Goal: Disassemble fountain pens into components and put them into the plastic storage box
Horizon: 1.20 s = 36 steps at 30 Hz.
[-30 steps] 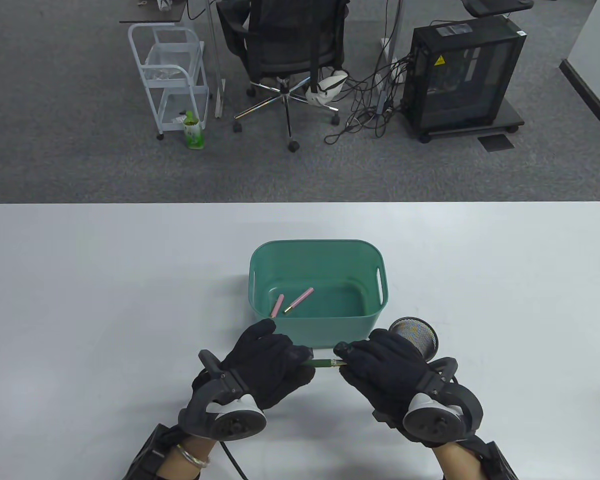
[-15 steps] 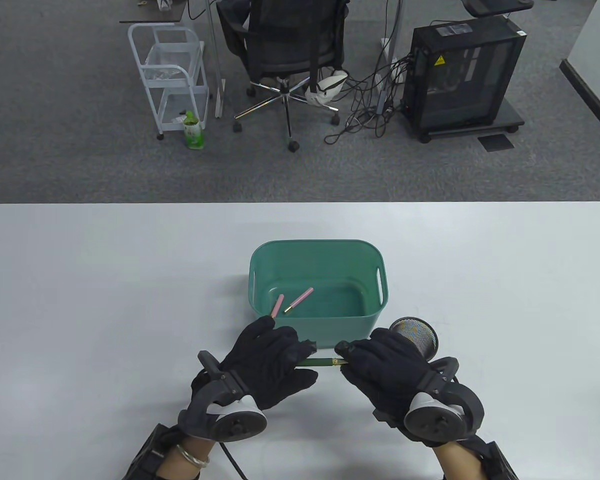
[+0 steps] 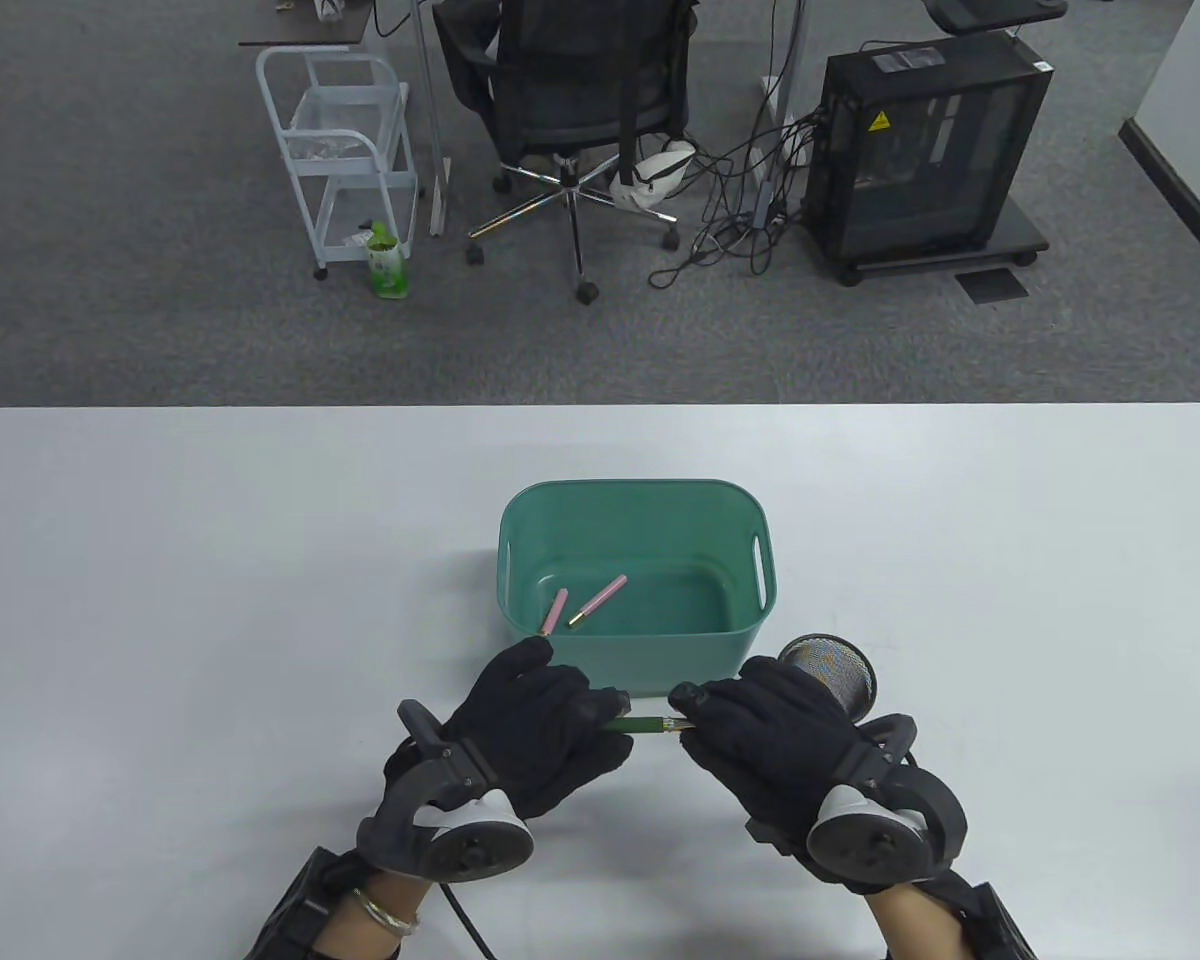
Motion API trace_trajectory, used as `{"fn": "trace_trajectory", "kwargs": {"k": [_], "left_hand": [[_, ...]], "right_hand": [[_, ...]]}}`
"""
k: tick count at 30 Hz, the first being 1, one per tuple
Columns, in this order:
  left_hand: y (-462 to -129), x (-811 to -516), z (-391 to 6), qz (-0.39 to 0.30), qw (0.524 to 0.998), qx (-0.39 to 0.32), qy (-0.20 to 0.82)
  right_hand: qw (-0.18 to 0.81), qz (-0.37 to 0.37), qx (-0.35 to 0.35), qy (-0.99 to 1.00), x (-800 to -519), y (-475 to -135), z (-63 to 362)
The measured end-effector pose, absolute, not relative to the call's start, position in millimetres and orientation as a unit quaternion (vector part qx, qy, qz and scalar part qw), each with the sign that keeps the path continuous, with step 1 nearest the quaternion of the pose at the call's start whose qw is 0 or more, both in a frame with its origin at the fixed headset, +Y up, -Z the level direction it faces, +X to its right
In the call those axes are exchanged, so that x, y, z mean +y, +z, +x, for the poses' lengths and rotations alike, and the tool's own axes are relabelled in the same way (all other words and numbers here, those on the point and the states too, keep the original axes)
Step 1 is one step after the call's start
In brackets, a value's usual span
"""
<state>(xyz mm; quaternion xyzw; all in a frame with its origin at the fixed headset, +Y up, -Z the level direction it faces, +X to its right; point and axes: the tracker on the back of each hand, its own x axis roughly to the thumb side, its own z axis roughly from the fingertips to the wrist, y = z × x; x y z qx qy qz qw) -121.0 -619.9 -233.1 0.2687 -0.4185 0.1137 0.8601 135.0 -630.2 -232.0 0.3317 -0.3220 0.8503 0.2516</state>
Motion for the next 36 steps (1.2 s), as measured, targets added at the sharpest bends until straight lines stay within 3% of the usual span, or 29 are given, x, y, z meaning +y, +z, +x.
{"fn": "trace_trajectory", "kwargs": {"k": [36], "left_hand": [[-234.7, -621.0, -120.3, 0.254, 0.865, -0.418, 0.107]], "right_hand": [[0.252, 0.33, -0.321, 0.851, -630.6, -233.0, 135.2]]}}
